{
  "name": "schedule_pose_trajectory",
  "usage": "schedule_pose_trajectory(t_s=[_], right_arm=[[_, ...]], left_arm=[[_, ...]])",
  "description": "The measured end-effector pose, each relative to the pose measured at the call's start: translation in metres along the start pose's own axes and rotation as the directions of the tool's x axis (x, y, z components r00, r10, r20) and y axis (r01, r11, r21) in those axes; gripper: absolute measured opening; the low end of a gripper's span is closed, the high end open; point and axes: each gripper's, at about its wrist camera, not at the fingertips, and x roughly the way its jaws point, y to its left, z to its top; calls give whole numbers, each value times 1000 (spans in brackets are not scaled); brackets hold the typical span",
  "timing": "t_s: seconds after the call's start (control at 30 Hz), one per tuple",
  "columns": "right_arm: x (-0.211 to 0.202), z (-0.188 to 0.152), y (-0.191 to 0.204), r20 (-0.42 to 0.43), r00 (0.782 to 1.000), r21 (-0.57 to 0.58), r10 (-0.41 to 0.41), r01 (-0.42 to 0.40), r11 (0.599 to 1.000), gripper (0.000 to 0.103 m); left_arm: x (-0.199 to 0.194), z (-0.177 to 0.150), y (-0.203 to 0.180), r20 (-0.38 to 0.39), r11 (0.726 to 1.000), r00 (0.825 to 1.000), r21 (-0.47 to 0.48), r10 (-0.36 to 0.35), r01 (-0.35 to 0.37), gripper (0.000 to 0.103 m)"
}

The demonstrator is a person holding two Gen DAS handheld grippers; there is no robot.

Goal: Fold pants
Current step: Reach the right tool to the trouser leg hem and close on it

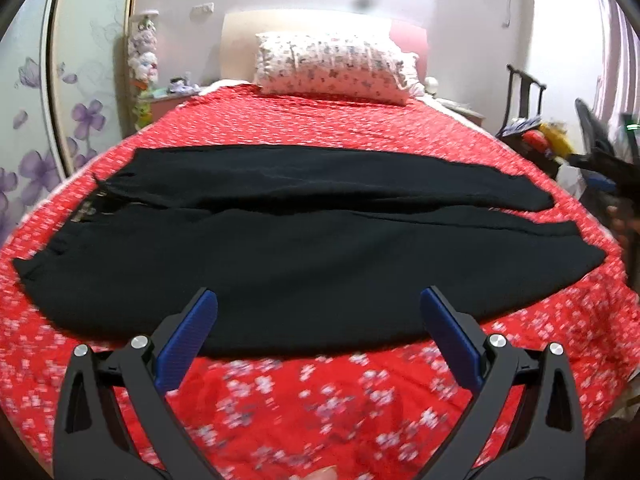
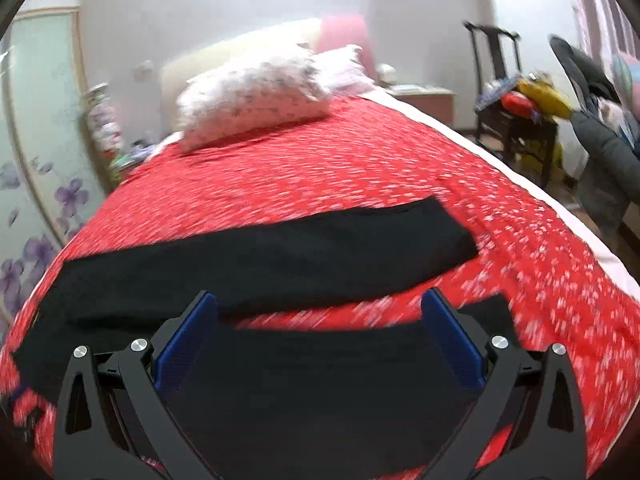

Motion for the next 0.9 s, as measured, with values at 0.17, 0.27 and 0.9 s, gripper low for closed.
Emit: schedule_pose_trajectory(t_s=[0.17, 0.27, 0.9], right_arm=[[65, 41, -56, -35, 999, 159, -41, 46, 986, 102], [104, 58, -79, -62, 995, 196, -75, 86, 977, 98], [253, 76, -120, -175, 939, 153, -295, 322, 934, 66]], left_arm=[[20, 1, 11, -28, 991, 994, -80, -109, 107, 101], [35, 0, 19, -66, 977, 982, -135, -177, 167, 101], [62, -8, 25, -156, 963, 962, -184, -224, 195, 101]])
